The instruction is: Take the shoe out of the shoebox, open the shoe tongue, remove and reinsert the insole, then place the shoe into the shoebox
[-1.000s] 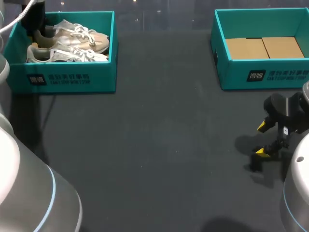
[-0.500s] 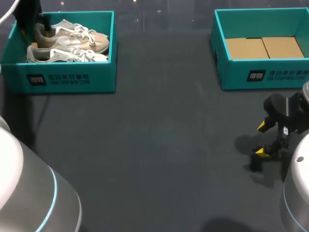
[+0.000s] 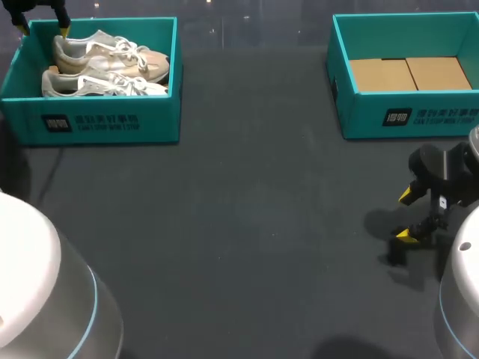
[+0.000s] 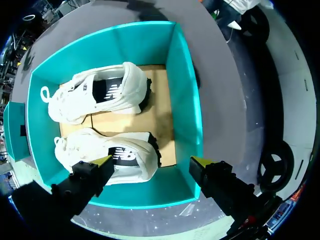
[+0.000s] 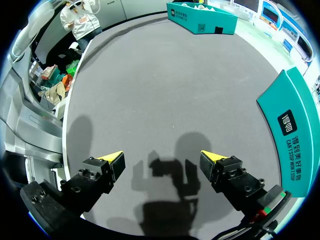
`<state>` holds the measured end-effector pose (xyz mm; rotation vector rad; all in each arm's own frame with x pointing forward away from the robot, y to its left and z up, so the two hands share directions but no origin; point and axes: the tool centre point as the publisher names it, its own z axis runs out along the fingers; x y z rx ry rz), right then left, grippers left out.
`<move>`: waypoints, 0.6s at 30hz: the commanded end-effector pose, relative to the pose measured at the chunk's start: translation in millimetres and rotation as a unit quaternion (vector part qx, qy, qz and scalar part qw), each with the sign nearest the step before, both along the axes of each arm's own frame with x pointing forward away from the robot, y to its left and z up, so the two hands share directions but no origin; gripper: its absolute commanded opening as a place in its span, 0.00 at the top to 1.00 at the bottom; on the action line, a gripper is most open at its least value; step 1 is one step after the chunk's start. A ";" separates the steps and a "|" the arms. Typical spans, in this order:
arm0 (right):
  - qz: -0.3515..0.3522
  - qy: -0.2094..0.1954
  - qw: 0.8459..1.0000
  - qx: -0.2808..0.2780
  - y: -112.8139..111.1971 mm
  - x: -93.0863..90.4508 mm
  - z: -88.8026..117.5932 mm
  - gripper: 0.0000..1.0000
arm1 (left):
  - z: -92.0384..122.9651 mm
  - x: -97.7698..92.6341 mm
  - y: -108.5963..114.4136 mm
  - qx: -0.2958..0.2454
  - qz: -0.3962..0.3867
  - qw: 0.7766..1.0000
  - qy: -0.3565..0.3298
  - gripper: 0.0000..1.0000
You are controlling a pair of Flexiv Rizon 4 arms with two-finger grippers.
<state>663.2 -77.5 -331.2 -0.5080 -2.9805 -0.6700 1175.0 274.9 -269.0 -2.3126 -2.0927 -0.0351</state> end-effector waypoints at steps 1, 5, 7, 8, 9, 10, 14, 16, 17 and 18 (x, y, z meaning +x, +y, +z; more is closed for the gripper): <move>-0.001 -0.001 1.000 -0.002 0.6 -1.0 -0.4 0.00 | 29.7 -55.6 -3.8 0.027 -0.020 0.999 -0.033 0.00; -0.001 -0.001 1.000 -0.002 0.6 -1.0 -0.4 0.00 | 29.7 -55.6 -3.8 0.027 -0.020 0.999 -0.033 0.00; -0.001 -0.001 1.000 -0.002 0.6 -1.0 -0.4 0.00 | 29.7 -55.6 -3.8 0.027 -0.020 0.999 -0.033 0.00; -0.001 -0.001 1.000 -0.002 0.6 -1.0 -0.4 0.00 | 29.7 -55.6 -3.8 0.027 -0.020 0.999 -0.033 0.00; -0.001 -0.001 1.000 -0.002 0.6 -1.0 -0.4 0.00 | 29.7 -55.6 -3.8 0.027 -0.020 0.999 -0.033 0.00; -0.001 -0.001 1.000 -0.002 0.6 -1.0 -0.4 0.00 | 29.7 -55.6 -3.8 0.027 -0.020 0.999 -0.033 0.00; -0.001 -0.001 1.000 -0.002 0.6 -1.0 -0.4 0.00 | 21.4 -74.1 -3.6 0.022 -0.008 0.999 -0.029 0.00; -0.001 -0.001 1.000 -0.002 0.6 -1.0 -0.4 0.00 | 16.8 -79.2 -5.3 0.022 0.002 0.999 -0.024 0.00; -0.001 -0.001 1.000 -0.002 0.6 -1.0 -0.4 0.00 | 14.3 -81.7 -6.3 0.023 0.001 0.999 -0.025 0.00; -0.001 -0.001 1.000 -0.002 0.6 -1.0 -0.4 0.00 | 10.7 -87.0 -7.4 0.022 0.001 1.000 -0.019 0.00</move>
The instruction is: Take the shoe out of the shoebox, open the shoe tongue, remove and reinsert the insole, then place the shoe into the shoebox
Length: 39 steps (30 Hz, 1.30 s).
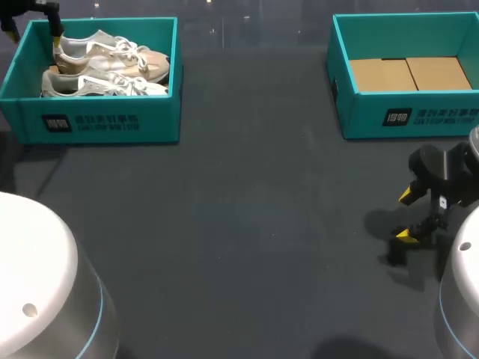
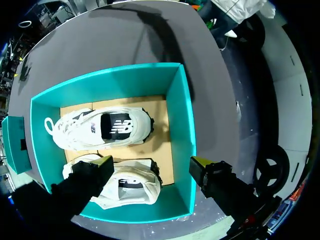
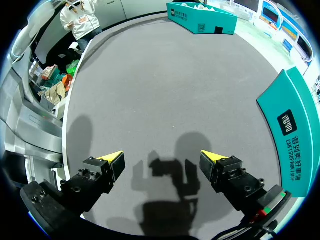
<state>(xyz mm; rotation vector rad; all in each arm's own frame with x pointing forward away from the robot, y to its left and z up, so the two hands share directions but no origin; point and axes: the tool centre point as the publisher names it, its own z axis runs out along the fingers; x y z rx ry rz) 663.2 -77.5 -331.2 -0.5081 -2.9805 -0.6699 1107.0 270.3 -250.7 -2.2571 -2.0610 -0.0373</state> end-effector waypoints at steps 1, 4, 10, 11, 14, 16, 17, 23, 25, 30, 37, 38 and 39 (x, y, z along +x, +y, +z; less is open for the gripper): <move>-0.001 -0.001 1.000 -0.002 0.6 -1.0 -0.4 0.00 | -10.8 -22.8 -4.0 -0.001 -0.003 0.999 -0.041 0.00; -0.001 -0.001 1.000 -0.002 0.6 -1.0 -0.4 0.00 | -18.4 -31.4 -5.9 0.003 -0.005 0.999 -0.041 0.00; -0.001 -0.001 1.000 -0.002 0.6 -1.0 -0.4 0.00 | -32.8 -39.3 -11.4 0.010 -0.007 1.000 -0.029 0.00; -0.001 -0.001 1.000 -0.002 0.6 -1.0 -0.4 0.00 | -36.5 -40.1 -11.1 0.012 -0.003 1.000 -0.027 0.00; -0.001 -0.001 1.000 -0.002 0.6 -1.0 -0.4 0.00 | -44.8 -38.7 -9.8 0.014 0.000 1.000 -0.020 0.00; -0.001 -0.001 1.000 -0.002 0.6 -1.0 -0.4 0.00 | -51.8 -38.6 -9.9 0.013 0.004 1.000 -0.016 0.00; -0.001 -0.001 1.000 -0.002 0.6 -1.0 -0.4 0.00 | -55.1 -38.6 -10.1 0.013 0.006 1.000 -0.015 0.00; -0.001 -0.001 1.000 -0.002 0.6 -1.0 -0.4 0.00 | -72.6 -40.1 -10.6 0.008 0.010 1.000 -0.006 0.08; -0.001 -0.001 1.000 -0.002 0.6 -1.0 -0.4 0.00 | -77.8 -39.6 -11.8 0.008 0.009 1.000 -0.003 0.09; -0.001 -0.001 1.000 -0.002 0.6 -1.0 -0.4 0.00 | -86.4 -36.3 -12.6 0.013 0.018 1.000 0.002 0.15; -0.001 -0.001 1.000 -0.002 0.6 -1.0 -0.4 0.00 | -95.5 -37.6 -10.2 0.019 0.021 1.000 0.010 0.18; -0.001 -0.001 1.000 -0.002 0.6 -1.0 -0.4 0.00 | -96.9 -38.0 -9.9 0.019 0.021 1.000 0.010 0.17; -0.001 -0.001 1.000 -0.002 0.6 -1.0 -0.4 0.00 | -98.4 -38.4 -9.6 0.021 0.023 0.999 0.009 0.16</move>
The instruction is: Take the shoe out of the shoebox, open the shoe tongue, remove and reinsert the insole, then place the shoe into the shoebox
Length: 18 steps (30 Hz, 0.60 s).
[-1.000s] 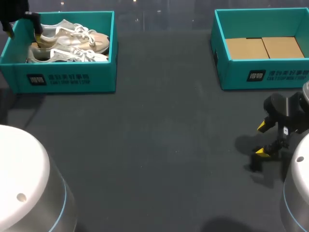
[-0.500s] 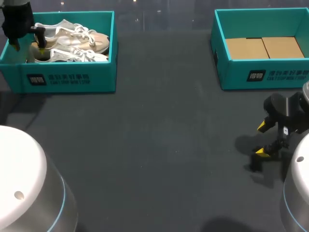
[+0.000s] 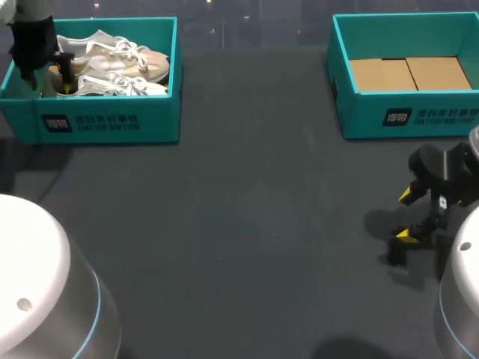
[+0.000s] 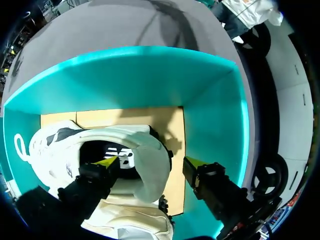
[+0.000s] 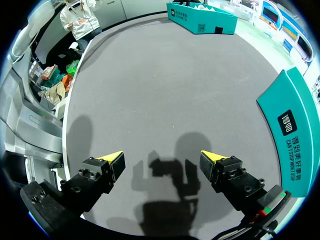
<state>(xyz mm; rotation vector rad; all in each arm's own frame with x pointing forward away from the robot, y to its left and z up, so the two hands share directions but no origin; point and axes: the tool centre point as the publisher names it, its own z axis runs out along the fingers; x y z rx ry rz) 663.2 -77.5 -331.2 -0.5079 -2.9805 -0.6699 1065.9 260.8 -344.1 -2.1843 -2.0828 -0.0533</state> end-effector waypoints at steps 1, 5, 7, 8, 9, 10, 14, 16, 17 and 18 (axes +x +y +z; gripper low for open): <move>-0.001 -0.001 1.000 -0.002 0.6 -1.0 -0.5 0.00 | -6.8 2.0 0.4 0.004 0.003 1.000 0.000 0.17; -0.001 -0.001 1.000 -0.002 0.6 -1.0 -0.5 0.00 | -13.9 0.8 2.1 0.007 0.003 1.000 0.002 0.19; -0.001 -0.001 1.000 -0.002 0.6 -1.0 -0.5 0.00 | -17.0 0.5 2.8 0.010 0.005 1.000 0.003 0.24; -0.001 -0.001 1.000 -0.002 0.6 -1.0 -0.5 0.00 | -18.3 0.5 3.0 0.011 0.006 1.000 0.003 0.27; -0.001 -0.001 1.000 -0.002 0.6 -1.0 -0.5 0.00 | -19.4 0.3 3.6 0.011 0.005 1.000 0.005 0.32; -0.001 -0.001 1.000 -0.002 0.6 -1.0 -0.5 0.00 | -20.8 -0.1 4.1 0.012 0.007 1.000 0.005 0.40; -0.001 -0.001 1.000 -0.002 0.6 -1.0 -0.5 0.00 | -25.2 -0.9 5.5 0.016 0.007 1.000 0.008 0.49; -0.001 -0.001 1.000 -0.002 0.6 -1.0 -0.5 0.00 | -27.0 -1.1 5.8 0.020 0.007 1.000 0.010 0.51; -0.001 -0.001 1.000 -0.002 0.6 -1.0 -0.5 0.00 | -27.4 -1.0 5.9 0.020 0.007 1.000 0.011 0.55; -0.001 -0.001 1.000 -0.002 0.6 -1.0 -0.5 0.00 | -27.5 -0.9 6.6 0.021 0.007 1.000 0.012 0.63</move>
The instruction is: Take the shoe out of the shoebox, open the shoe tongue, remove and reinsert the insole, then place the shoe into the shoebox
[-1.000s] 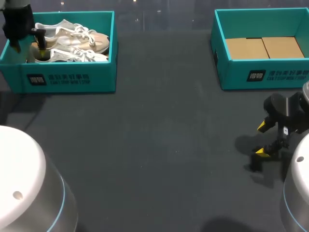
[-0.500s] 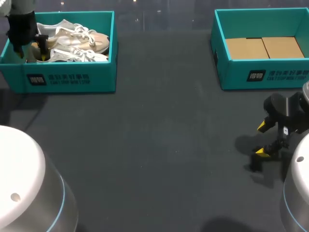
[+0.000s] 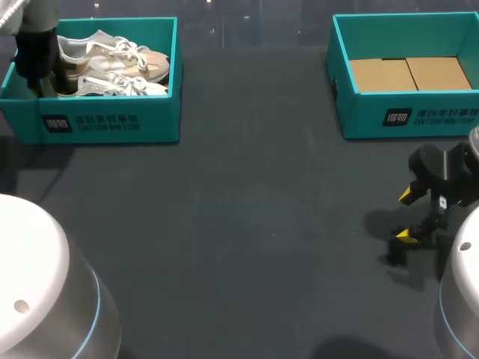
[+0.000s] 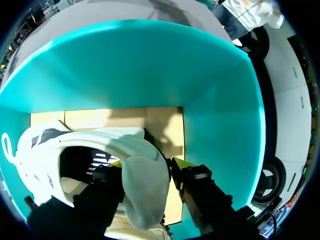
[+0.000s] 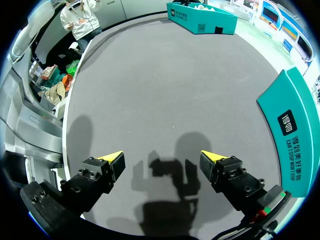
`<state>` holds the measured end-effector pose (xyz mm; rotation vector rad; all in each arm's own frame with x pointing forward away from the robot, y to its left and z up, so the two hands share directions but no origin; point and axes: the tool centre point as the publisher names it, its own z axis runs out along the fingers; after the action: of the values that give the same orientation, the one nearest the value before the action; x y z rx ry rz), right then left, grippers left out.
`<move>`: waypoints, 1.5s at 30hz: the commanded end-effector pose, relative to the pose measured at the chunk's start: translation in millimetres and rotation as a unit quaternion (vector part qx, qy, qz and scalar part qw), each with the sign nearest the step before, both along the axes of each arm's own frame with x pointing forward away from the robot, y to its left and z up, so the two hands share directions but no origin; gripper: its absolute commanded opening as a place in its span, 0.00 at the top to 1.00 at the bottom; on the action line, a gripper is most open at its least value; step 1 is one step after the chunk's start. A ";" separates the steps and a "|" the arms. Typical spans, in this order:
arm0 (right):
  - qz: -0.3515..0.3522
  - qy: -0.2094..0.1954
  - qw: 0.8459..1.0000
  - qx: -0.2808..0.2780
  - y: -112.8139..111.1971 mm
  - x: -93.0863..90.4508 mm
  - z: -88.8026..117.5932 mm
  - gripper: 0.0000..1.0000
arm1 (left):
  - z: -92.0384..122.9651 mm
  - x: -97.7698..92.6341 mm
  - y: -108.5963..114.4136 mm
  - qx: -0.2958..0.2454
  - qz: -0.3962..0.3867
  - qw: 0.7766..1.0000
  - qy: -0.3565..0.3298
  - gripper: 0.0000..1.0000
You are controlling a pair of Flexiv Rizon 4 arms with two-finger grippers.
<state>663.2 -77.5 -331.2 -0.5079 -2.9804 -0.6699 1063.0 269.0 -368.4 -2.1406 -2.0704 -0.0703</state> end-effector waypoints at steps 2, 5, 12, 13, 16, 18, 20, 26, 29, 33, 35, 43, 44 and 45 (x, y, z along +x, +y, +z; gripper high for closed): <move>-0.001 -0.001 1.000 -0.002 0.6 -1.0 -0.5 0.00 | -1.1 1.9 1.0 0.001 0.000 1.000 0.004 0.98; -0.001 -0.001 1.000 -0.002 0.6 -1.0 -0.5 0.00 | 4.5 0.4 5.7 -0.003 -0.007 1.000 0.005 1.00; -0.001 -0.001 1.000 -0.002 0.6 -1.0 -0.5 0.00 | 18.7 -3.3 12.5 -0.002 -0.019 1.000 -0.006 1.00; -0.001 -0.001 1.000 -0.002 0.6 -1.0 -0.5 0.00 | 21.7 -3.8 13.2 -0.001 -0.022 1.000 -0.008 1.00; -0.001 -0.001 1.000 -0.002 0.6 -1.0 -0.5 0.00 | 31.2 -4.3 14.5 0.002 -0.023 1.000 -0.019 1.00; -0.001 -0.001 1.000 -0.002 0.6 -1.0 -0.5 0.00 | 38.4 -3.4 15.9 0.001 -0.022 0.999 -0.024 1.00; -0.001 -0.001 1.000 -0.002 0.6 -1.0 -0.5 0.00 | 47.2 -2.0 17.8 0.001 -0.025 0.999 -0.029 1.00; -0.001 -0.001 1.000 -0.002 0.6 -1.0 -0.5 0.00 | 84.0 3.7 22.3 0.004 -0.023 0.999 -0.042 1.00; -0.001 -0.001 1.000 -0.002 0.6 -1.0 -0.5 0.00 | 106.0 6.1 23.6 0.006 -0.024 0.999 -0.042 1.00; -0.001 -0.001 1.000 -0.002 0.6 -1.0 -0.5 0.00 | 136.6 9.9 22.5 0.015 -0.026 0.999 -0.044 1.00; -0.001 -0.001 1.000 -0.002 0.6 -1.0 -0.5 0.00 | 150.4 11.3 19.8 0.015 -0.020 0.999 -0.047 1.00; -0.001 -0.001 1.000 -0.002 0.6 -1.0 -0.5 0.00 | 192.9 3.8 -5.4 0.014 -0.024 0.999 -0.043 1.00; -0.001 -0.001 1.000 -0.002 0.6 -1.0 -0.5 0.00 | 196.8 1.0 -9.6 0.013 -0.030 0.999 -0.043 1.00; -0.001 -0.001 1.000 -0.002 0.6 -1.0 -0.5 0.00 | 200.4 -3.5 -12.6 0.013 -0.033 0.998 -0.045 1.00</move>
<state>663.2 -77.5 -331.2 -0.5080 -2.9805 -0.6699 1071.5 264.8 -192.1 -2.2269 -2.0389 -0.1778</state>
